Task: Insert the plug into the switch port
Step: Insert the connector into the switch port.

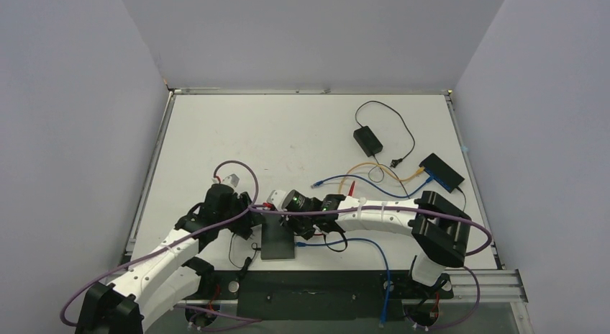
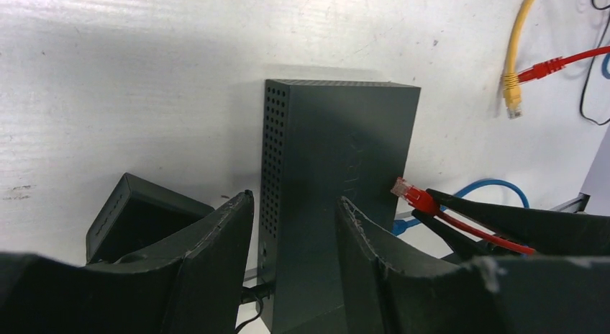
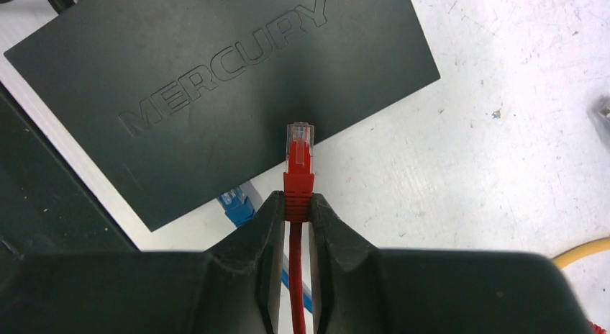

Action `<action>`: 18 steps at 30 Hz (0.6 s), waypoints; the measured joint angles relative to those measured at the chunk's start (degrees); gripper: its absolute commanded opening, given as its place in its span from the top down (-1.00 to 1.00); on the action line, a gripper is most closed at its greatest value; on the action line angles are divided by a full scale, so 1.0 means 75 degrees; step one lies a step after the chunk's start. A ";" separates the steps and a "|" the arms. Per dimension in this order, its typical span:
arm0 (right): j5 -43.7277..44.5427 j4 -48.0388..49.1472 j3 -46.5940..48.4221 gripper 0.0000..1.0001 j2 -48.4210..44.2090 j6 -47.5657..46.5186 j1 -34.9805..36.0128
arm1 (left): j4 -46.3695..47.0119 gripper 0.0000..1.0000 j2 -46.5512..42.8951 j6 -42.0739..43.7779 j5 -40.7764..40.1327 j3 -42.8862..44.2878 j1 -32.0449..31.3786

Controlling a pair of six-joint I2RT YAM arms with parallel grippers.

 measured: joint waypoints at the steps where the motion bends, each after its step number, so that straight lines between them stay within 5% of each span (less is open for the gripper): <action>1: 0.0006 0.0055 0.0000 1.00 0.0032 0.0003 0.0000 | -0.0032 0.15 0.0047 0.0000 -0.0003 0.0006 0.0000; 18: 0.0854 0.0562 -0.1195 1.00 -0.0621 0.0364 -0.0216 | 0.0609 0.24 0.1247 0.0082 0.0265 0.0017 0.0000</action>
